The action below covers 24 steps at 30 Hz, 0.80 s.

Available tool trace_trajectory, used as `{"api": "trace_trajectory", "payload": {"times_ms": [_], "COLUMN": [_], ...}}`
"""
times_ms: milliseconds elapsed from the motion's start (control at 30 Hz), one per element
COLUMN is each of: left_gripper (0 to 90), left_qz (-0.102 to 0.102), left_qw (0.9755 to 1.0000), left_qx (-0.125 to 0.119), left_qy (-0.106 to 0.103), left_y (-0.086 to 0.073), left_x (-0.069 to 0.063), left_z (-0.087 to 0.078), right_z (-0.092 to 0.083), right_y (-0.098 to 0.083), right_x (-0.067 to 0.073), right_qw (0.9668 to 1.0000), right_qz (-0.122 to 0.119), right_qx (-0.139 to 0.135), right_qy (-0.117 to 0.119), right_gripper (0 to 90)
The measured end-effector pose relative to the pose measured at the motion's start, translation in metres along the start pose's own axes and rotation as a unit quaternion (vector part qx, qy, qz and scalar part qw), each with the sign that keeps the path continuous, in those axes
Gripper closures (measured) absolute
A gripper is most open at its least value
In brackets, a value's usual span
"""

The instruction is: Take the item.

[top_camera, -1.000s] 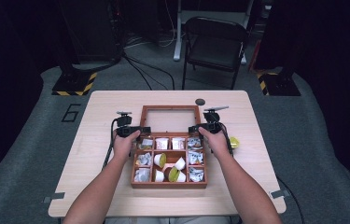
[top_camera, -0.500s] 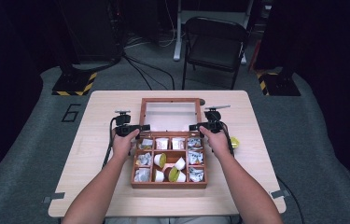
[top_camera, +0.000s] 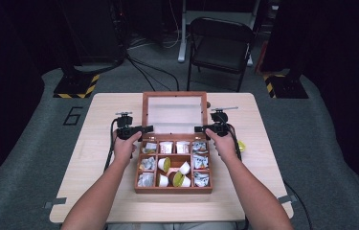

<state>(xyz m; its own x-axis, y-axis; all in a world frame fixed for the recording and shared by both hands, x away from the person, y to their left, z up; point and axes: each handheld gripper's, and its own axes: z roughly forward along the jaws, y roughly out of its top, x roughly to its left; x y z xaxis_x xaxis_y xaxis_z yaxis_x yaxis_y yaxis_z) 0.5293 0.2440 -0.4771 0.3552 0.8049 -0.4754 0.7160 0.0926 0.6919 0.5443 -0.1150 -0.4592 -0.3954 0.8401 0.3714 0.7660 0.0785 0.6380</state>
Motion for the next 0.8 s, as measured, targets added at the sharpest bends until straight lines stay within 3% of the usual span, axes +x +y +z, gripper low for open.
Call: {"api": "trace_trajectory", "payload": {"times_ms": [300,333,533,633,800], "left_gripper": [38.1,38.1,39.0,39.0,39.0], "left_qz": [0.024,0.018,0.025,0.040,0.049], "left_qw": [0.9997,0.9998,0.9996,0.9991,0.9987], "left_qx": [-0.009,-0.011,-0.013,-0.011,-0.012], "left_qy": [-0.005,-0.005,-0.008,-0.008,-0.008], "left_y": [0.001,0.000,0.001,0.002,0.002], "left_x": [-0.003,-0.004,-0.007,-0.007,-0.009], "left_z": [-0.007,-0.007,-0.012,-0.014,-0.016], "right_z": [-0.008,-0.009,-0.014,-0.015,-0.019], "right_y": [0.000,0.000,-0.001,-0.001,-0.001], "right_x": [0.004,0.004,0.008,0.008,0.010], "right_qw": [0.9999,0.9998,0.9996,0.9993,0.9992], "right_qz": [-0.013,-0.018,-0.023,-0.029,-0.034], "right_qx": [-0.010,-0.012,-0.016,-0.022,-0.021], "right_qy": [0.002,0.002,0.001,0.002,0.004], "right_gripper": [32.7,32.7,33.3,33.5,33.8]}}
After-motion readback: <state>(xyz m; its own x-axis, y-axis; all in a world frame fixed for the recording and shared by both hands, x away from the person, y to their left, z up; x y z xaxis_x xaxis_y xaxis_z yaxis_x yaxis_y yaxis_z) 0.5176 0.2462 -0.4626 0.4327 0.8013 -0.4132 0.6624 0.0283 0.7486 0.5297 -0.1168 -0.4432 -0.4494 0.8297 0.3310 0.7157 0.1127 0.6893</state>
